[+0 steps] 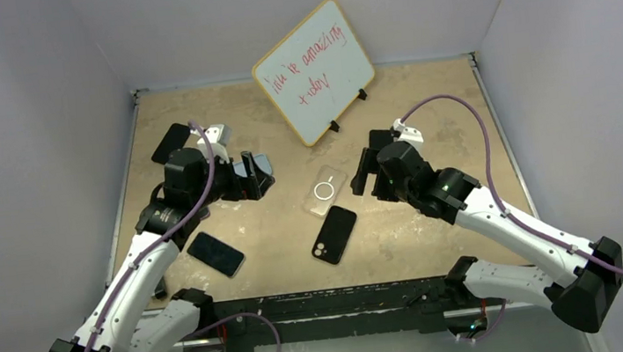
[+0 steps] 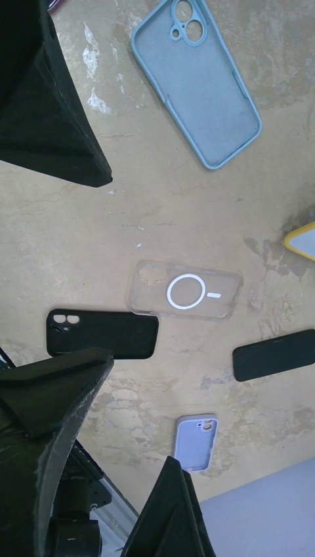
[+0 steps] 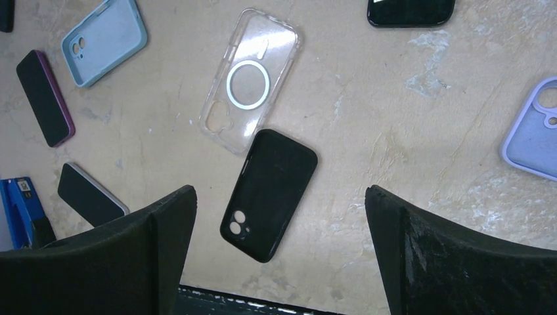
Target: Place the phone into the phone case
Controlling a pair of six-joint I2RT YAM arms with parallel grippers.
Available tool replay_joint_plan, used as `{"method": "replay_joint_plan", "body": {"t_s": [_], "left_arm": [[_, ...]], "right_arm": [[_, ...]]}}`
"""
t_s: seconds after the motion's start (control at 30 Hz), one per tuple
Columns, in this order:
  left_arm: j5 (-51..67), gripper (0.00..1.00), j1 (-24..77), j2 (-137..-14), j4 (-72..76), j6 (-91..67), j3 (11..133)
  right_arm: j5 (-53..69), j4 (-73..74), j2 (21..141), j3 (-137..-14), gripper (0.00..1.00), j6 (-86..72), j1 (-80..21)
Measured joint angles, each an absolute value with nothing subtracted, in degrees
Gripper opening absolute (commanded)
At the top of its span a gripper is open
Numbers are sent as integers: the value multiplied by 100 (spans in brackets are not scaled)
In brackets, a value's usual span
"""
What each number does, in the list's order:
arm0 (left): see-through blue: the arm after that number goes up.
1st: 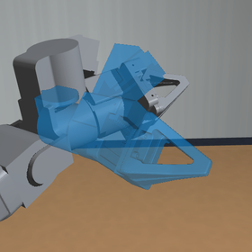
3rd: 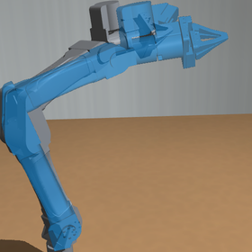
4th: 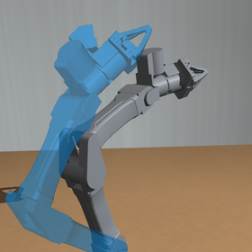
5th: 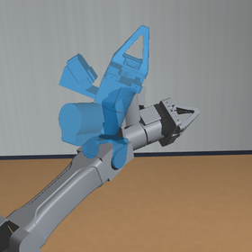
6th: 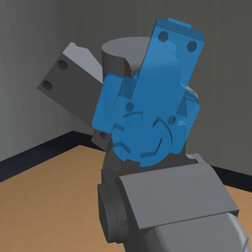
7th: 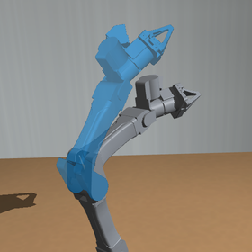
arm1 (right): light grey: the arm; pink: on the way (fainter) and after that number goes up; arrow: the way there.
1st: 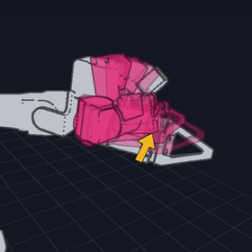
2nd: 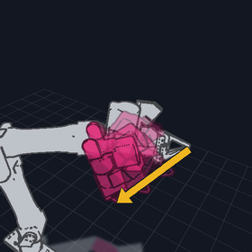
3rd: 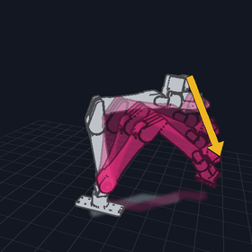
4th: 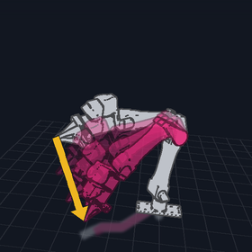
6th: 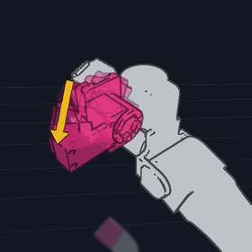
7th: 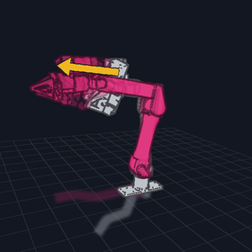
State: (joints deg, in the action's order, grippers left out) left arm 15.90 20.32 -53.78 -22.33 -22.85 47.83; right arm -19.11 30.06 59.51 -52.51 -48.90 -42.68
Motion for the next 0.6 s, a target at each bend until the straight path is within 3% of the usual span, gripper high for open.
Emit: {"method": "replay_joint_plan", "body": {"t_s": [0.3,0.6], "left_arm": [[1472,99,2032,-5378,-2237,-2222,4764],[1151,99,2032,-5345,-2241,-1984,4471]], "right_arm": [[-2176,3044,6027,-5282,99,-4941,-4268],[-3074,3402,7024,-6228,99,-4925,-4268]]}}
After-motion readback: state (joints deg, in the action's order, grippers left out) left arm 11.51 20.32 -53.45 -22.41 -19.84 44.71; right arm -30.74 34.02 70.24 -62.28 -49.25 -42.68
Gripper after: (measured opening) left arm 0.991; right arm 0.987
